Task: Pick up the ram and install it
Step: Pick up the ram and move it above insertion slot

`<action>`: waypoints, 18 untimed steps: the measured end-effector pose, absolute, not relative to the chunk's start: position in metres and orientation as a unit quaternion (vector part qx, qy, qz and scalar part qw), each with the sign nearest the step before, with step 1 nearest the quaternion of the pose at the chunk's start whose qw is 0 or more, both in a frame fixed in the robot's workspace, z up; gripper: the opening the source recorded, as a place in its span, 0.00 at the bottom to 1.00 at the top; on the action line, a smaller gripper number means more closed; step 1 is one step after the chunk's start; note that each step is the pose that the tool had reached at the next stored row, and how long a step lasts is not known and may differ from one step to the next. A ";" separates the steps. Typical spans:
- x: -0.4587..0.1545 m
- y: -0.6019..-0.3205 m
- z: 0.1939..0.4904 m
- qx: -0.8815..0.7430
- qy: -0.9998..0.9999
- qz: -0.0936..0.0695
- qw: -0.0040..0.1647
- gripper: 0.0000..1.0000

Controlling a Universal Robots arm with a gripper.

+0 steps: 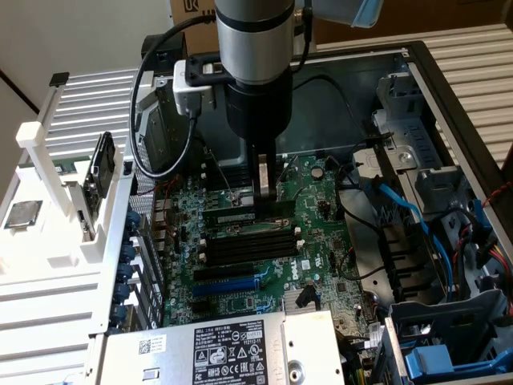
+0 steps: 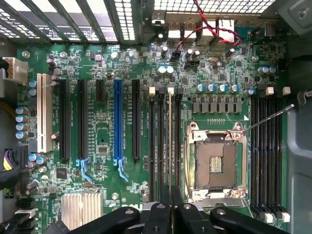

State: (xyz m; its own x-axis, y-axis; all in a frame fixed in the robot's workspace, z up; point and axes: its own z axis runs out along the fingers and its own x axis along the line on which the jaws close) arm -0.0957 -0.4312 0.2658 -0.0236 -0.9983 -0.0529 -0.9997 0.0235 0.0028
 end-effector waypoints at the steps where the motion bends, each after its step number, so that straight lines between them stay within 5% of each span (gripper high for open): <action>1: -0.096 -0.431 0.266 -0.699 0.715 0.018 0.017 0.12; 18: -0.095 -0.434 0.259 -0.709 0.705 0.017 0.015 0.12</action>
State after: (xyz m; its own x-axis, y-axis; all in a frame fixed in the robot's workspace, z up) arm -0.0948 -0.4338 0.2588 0.0048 -0.9990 -0.0455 -1.0000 -0.0049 0.0028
